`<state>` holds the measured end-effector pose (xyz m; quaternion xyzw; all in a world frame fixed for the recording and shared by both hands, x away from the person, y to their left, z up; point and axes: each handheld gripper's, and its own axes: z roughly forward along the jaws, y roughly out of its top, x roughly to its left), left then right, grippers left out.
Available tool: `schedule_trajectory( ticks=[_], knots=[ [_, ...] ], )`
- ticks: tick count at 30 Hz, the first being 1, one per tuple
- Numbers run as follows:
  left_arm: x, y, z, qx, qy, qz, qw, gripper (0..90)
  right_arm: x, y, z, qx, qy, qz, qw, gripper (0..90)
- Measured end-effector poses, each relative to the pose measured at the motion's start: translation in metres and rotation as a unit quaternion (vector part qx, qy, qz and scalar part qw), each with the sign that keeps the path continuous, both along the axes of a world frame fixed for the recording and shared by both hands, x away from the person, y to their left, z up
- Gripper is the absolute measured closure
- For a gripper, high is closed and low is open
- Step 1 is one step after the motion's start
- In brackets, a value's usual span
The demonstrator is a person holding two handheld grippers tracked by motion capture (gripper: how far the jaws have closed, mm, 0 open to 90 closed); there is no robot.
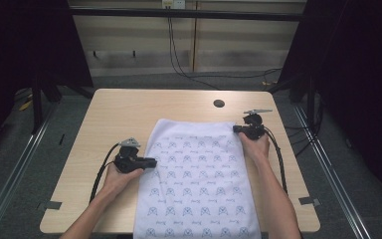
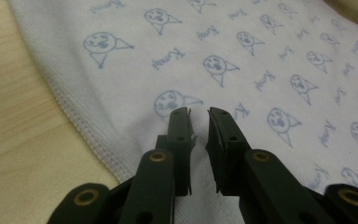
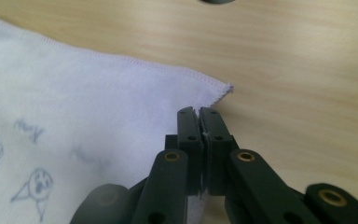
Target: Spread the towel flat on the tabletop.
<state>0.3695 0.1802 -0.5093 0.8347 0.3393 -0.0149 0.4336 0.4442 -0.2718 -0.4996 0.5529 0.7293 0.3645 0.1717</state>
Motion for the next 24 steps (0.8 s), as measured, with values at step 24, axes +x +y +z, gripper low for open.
schedule_trajectory(
  ticks=[24],
  knots=[
    [-0.004,0.02,0.012,-0.004,-0.025,0.012,0.9996,80.6,-0.102,0.002,0.009,0.037,0.007,0.153,0.9875,71.0]
  ],
)
